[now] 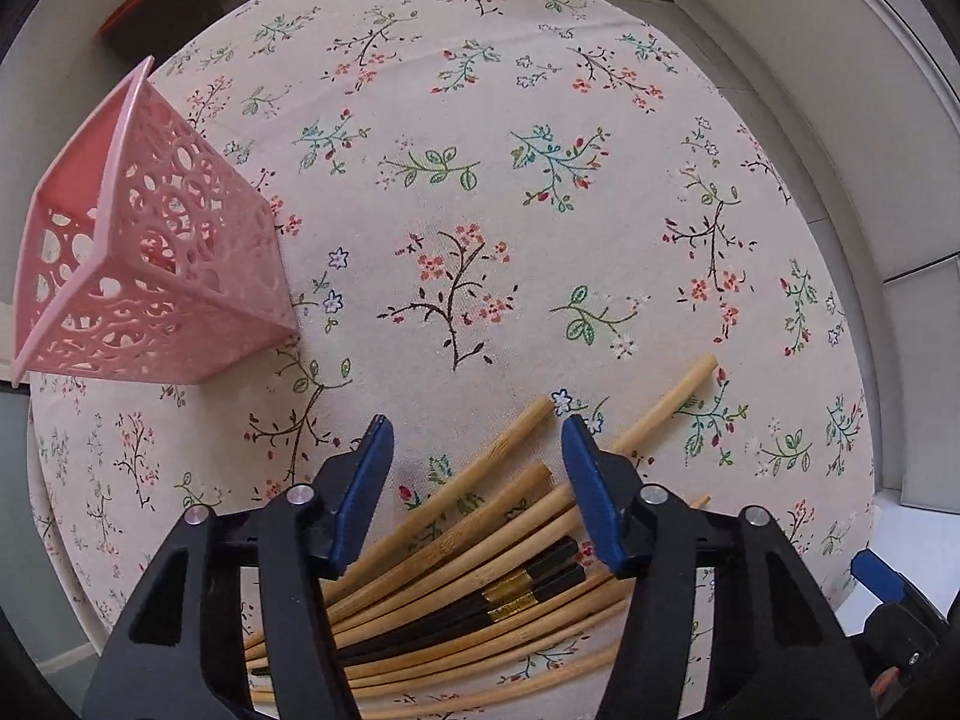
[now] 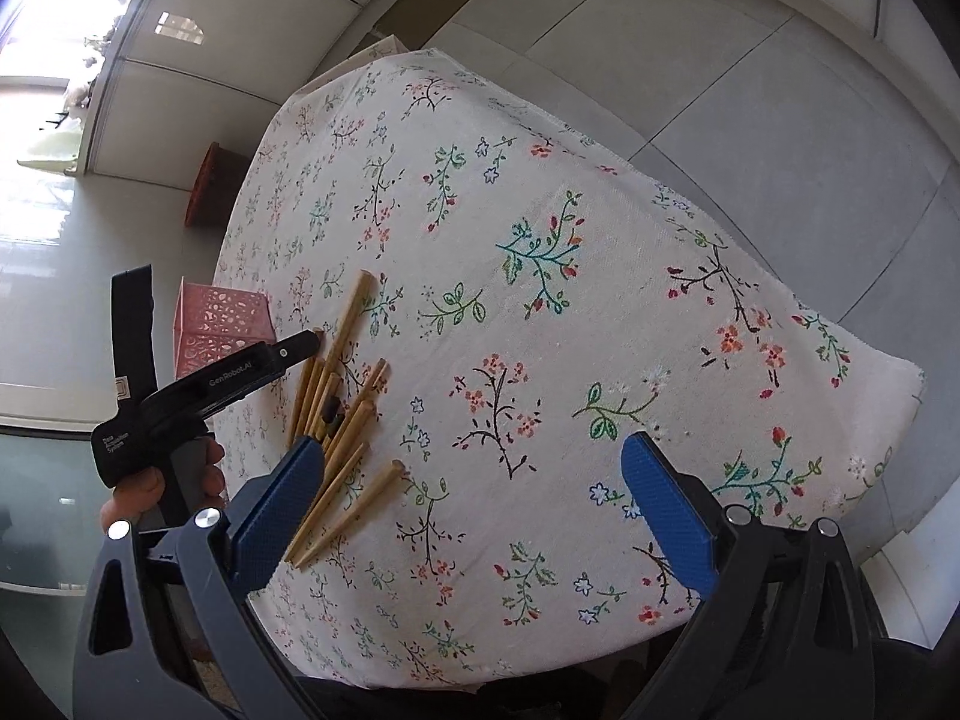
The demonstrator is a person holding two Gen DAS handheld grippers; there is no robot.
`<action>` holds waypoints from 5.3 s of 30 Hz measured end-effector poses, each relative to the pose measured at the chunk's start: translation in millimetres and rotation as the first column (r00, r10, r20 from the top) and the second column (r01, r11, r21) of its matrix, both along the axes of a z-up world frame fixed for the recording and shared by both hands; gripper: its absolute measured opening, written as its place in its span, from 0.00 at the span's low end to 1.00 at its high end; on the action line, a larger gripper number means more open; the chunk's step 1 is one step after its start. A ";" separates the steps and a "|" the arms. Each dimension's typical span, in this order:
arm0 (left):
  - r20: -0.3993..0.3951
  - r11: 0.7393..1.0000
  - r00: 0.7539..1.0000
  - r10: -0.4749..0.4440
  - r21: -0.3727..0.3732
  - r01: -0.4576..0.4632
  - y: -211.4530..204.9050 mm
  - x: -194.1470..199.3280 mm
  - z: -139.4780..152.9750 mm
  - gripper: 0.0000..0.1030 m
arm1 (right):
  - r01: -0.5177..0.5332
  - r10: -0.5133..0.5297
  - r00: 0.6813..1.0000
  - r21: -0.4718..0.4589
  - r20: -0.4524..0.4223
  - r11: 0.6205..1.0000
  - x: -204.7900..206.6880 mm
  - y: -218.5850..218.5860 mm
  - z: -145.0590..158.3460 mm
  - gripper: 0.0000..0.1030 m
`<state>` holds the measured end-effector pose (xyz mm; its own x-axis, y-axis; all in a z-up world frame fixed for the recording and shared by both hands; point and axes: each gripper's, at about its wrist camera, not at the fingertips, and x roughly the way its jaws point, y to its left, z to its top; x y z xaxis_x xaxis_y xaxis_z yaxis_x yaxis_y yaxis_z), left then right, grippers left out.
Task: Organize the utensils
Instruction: 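Lower the left tool onto the chopstick pile and grasp one chopstick, then lift the chopstick upright out of the pile with the left tool, then grasp a chopstick from the pile with the right tool while the left tool holds its chopstick upright, then carry both held chopsticks above the pink holder with both tools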
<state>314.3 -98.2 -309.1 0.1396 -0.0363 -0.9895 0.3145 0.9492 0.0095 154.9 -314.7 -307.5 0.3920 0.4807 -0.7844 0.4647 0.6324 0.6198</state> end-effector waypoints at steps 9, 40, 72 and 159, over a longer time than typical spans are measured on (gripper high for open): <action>0.026 0.997 0.999 -0.033 -0.063 0.034 25.5 -8.6 -3.6 0.21 | -0.006 0.005 1.000 -0.052 -0.020 0.999 20.5 10.5 5.3 0.93; 0.425 0.919 0.883 0.200 -0.395 -0.018 186.6 -138.4 147.4 0.08 | 0.032 -0.036 0.999 -0.199 -0.014 0.979 153.8 141.2 25.5 0.11; -0.051 0.972 0.972 -0.228 0.053 0.230 30.2 -7.8 -13.8 0.22 | 0.058 -0.057 0.979 0.001 0.194 0.998 37.0 65.1 53.3 0.10; 0.630 0.897 0.744 0.221 -0.430 0.098 166.7 -160.4 271.2 0.06 | -0.044 0.201 0.884 -0.353 0.423 0.935 47.7 109.1 185.0 0.07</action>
<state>153.9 68.5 -37.9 0.7539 -0.3799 -0.5361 0.3210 0.9248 -0.2040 202.6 -205.6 -122.5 0.6910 0.2980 -0.6586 0.0938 0.8664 0.4904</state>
